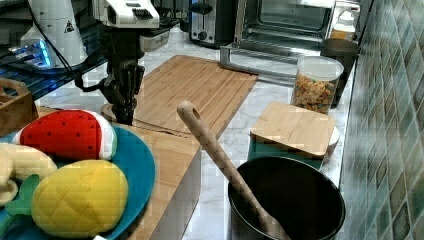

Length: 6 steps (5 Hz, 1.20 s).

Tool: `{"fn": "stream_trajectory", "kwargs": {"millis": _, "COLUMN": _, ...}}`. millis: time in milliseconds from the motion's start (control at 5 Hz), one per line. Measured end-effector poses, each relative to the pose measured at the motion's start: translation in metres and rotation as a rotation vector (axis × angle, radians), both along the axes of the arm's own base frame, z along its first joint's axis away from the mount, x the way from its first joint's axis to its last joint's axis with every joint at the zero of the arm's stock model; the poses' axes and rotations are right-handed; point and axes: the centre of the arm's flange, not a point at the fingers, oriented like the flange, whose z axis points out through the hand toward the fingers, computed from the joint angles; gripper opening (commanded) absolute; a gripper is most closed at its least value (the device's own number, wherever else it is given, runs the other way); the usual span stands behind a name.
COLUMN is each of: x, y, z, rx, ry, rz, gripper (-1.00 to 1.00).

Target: Close the drawer.

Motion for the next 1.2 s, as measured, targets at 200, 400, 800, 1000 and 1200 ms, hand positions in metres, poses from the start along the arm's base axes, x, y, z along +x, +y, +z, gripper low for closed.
{"fn": "stream_trajectory", "kwargs": {"millis": 200, "x": 0.0002, "y": 0.0002, "z": 0.0002, "rx": -0.001, "ry": -0.001, "rz": 0.001, "gripper": -1.00}}
{"fn": "stream_trajectory", "kwargs": {"millis": 400, "x": 0.0007, "y": 0.0001, "z": -0.0001, "rx": -0.001, "ry": 0.000, "rz": 0.001, "gripper": -1.00}}
{"fn": "stream_trajectory", "kwargs": {"millis": 800, "x": 0.0001, "y": 0.0000, "z": 0.0000, "rx": 0.000, "ry": -0.001, "rz": 0.000, "gripper": -1.00}}
{"fn": "stream_trajectory", "kwargs": {"millis": 1000, "x": 0.0004, "y": 0.0006, "z": -0.0001, "rx": -0.003, "ry": 0.001, "rz": 0.003, "gripper": -1.00}}
{"fn": "stream_trajectory", "kwargs": {"millis": 1200, "x": 0.0004, "y": 0.0007, "z": -0.0001, "rx": -0.004, "ry": 0.002, "rz": 0.003, "gripper": -1.00}}
